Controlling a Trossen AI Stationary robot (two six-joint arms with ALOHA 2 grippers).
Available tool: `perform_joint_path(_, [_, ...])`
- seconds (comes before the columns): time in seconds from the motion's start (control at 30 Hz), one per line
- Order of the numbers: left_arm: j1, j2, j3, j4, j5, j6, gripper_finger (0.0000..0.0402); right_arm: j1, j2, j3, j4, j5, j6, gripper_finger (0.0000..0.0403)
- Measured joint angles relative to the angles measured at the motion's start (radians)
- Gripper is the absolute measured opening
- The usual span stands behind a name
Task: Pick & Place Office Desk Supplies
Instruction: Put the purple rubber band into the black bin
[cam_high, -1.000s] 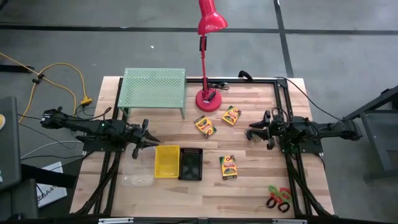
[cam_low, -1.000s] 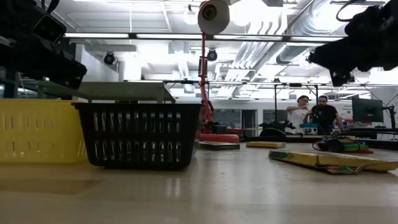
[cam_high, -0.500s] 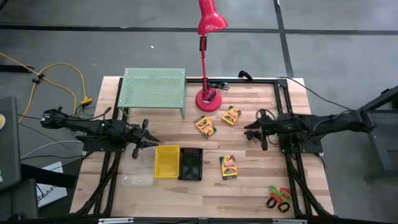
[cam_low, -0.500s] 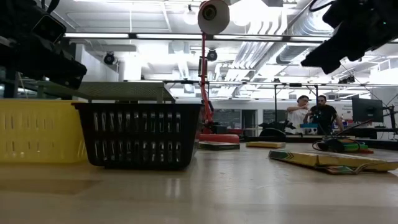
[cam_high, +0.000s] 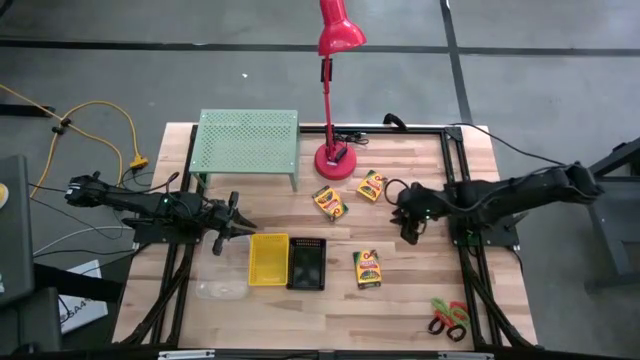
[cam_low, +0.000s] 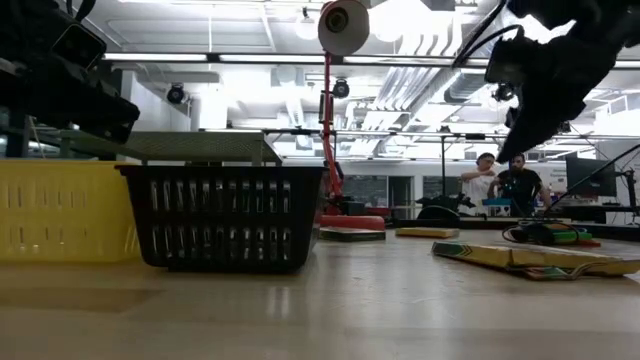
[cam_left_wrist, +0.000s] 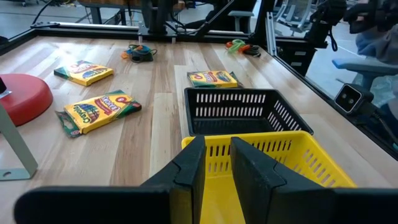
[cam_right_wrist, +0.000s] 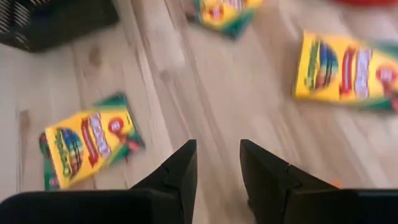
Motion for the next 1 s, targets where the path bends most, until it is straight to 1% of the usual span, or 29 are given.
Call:
perform_joint_path(0.07, [0.0, 0.0, 0.0, 0.0, 0.0, 0.0, 0.0071, 0.0, 0.039, 0.042, -0.076, -0.015, 0.032, 0.011])
perform_joint_path(0.2, [0.0, 0.0, 0.0, 0.0, 0.0, 0.0, 0.0071, 0.0, 0.112, 0.131, -0.265, -0.005, 0.093, 0.011])
perform_joint_path(0.33, [0.0, 0.0, 0.0, 0.0, 0.0, 0.0, 0.0071, 0.0, 0.188, 0.184, -0.381, 0.001, 0.16, 0.011])
perform_joint_path(0.47, [0.0, 0.0, 0.0, 0.0, 0.0, 0.0, 0.0071, 0.0, 0.264, 0.185, -0.398, -0.014, 0.216, 0.011])
perform_joint_path(0.63, [0.0, 0.0, 0.0, 0.0, 0.0, 0.0, 0.0071, 0.0, 0.345, 0.185, -0.38, -0.017, 0.243, 0.011])
perform_joint_path(1.0, [0.0, 0.0, 0.0, 0.0, 0.0, 0.0, 0.0071, 0.0, 0.44, 0.185, -0.343, -0.014, 0.247, 0.011])
